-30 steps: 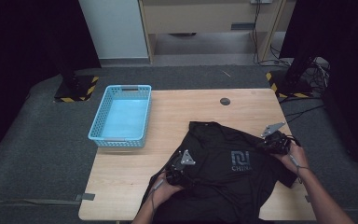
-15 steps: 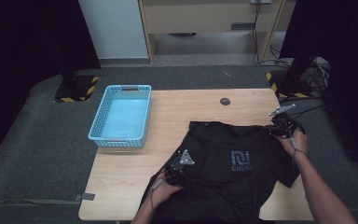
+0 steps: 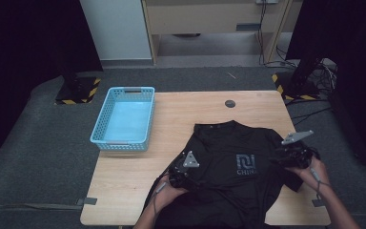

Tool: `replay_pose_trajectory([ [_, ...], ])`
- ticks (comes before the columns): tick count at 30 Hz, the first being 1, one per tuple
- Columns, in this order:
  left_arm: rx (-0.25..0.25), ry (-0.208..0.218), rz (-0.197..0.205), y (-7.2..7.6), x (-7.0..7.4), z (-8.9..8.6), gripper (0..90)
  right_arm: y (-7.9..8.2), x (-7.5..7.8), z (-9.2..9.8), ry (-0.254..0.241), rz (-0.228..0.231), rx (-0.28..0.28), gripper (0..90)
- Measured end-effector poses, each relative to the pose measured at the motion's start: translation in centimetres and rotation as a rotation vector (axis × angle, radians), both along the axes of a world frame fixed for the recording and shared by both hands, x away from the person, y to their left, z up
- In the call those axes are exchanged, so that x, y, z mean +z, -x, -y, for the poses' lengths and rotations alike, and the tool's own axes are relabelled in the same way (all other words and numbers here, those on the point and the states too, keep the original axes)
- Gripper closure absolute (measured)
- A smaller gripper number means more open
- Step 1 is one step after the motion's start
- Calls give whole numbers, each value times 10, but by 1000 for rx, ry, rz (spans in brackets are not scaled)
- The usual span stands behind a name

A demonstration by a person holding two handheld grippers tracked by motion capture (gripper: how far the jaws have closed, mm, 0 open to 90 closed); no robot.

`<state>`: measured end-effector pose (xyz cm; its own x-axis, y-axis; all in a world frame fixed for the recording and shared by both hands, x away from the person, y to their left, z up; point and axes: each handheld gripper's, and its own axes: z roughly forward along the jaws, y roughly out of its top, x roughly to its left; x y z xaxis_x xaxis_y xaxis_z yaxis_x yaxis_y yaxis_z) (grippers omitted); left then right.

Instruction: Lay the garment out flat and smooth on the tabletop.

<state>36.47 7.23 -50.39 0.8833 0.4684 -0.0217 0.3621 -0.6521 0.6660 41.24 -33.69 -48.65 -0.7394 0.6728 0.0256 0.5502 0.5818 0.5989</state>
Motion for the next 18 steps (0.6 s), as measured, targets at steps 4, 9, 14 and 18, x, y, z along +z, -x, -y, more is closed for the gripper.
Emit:
replay_pose_trajectory([
  [4,-34,-7,9,2,1,4,194,25,-11,-20,28,-40,94,385],
  [9,-72,-12,12,4,0,8,243,39,-19,-30,35,-41,121,353],
  [14,-147,-4,19,11,2,13,332,42,-26,-30,60,-43,128,340],
  [18,-244,-9,27,20,3,21,409,42,-25,-30,69,-41,138,334],
])
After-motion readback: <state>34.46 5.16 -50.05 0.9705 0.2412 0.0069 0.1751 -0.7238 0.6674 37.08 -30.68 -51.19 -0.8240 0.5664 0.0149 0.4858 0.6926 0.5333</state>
